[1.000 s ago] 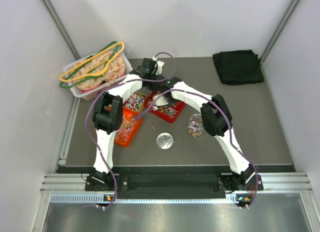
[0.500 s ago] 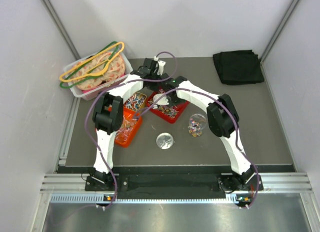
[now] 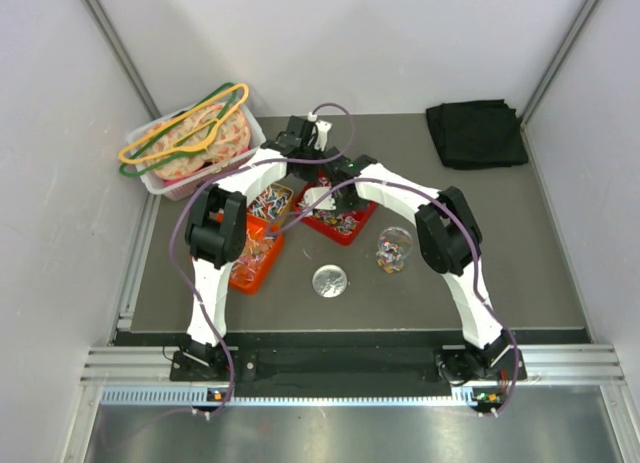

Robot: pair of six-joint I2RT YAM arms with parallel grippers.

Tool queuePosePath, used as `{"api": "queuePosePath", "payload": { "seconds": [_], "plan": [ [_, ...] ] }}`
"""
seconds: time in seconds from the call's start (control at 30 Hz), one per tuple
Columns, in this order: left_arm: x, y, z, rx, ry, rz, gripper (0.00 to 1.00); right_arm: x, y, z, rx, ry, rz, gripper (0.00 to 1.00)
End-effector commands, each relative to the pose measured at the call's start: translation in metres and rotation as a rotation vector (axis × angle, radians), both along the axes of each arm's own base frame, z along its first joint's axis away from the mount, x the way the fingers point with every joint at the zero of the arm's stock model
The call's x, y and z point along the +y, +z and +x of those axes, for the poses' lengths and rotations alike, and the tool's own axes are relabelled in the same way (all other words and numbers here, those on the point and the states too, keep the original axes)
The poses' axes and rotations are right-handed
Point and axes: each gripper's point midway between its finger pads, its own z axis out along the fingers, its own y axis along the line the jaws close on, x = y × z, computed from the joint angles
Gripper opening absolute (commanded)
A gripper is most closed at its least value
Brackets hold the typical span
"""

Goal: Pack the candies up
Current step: Scoop the fake candies from the storage box.

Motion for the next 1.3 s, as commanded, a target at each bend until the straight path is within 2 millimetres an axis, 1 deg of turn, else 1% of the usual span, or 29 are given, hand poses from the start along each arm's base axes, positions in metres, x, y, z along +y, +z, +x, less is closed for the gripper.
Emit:
{"api": "queuePosePath", "payload": {
  "seconds": [0.0,0.17,0.27,0.37,0.43,0.47,0.5,0.57,0.7,0.87,0.93,1.03,1.13,1.27],
  "plan": [
    [-0.039,0.108,0.027,-0.256,-0.013,-0.223,0.00,0.037,-0.009,-0.005,0.045,0.045,0.149,0.00],
    [-0.038,0.107,0.026,-0.255,-0.017,-0.215,0.00,0.030,0.011,0.001,0.032,-0.007,0.191,0.00],
    [-0.038,0.108,0.027,-0.261,-0.017,-0.215,0.00,0.024,0.018,0.001,0.043,-0.037,0.212,0.00],
    [-0.038,0.108,0.027,-0.262,-0.014,-0.214,0.00,0.018,0.023,0.000,0.047,-0.071,0.223,0.00],
    [-0.037,0.109,0.027,-0.261,-0.013,-0.215,0.00,0.013,0.022,0.000,0.041,-0.087,0.220,0.00],
    [-0.037,0.108,0.027,-0.261,-0.014,-0.214,0.00,0.014,0.028,0.002,0.022,-0.087,0.239,0.00],
    [-0.037,0.109,0.027,-0.263,-0.014,-0.213,0.00,0.012,0.027,0.000,0.024,-0.090,0.238,0.00],
    [-0.036,0.108,0.027,-0.261,-0.015,-0.209,0.00,0.009,0.033,0.003,0.014,-0.101,0.249,0.00],
    [-0.034,0.107,0.027,-0.261,-0.013,-0.200,0.00,0.006,0.051,0.006,-0.018,-0.116,0.280,0.00],
    [-0.032,0.105,0.027,-0.256,-0.012,-0.194,0.00,-0.002,0.065,0.009,-0.038,-0.139,0.303,0.00],
    [-0.032,0.103,0.026,-0.252,-0.012,-0.192,0.00,-0.006,0.068,0.010,-0.039,-0.155,0.310,0.00],
    [-0.031,0.103,0.026,-0.253,-0.011,-0.187,0.00,-0.008,0.069,0.011,-0.040,-0.187,0.332,0.00],
    [-0.030,0.103,0.026,-0.255,-0.011,-0.187,0.00,-0.009,0.062,0.007,-0.018,-0.207,0.335,0.00],
    [-0.031,0.105,0.027,-0.258,-0.011,-0.187,0.00,-0.015,0.062,0.005,-0.016,-0.217,0.333,0.00]
  ]
}}
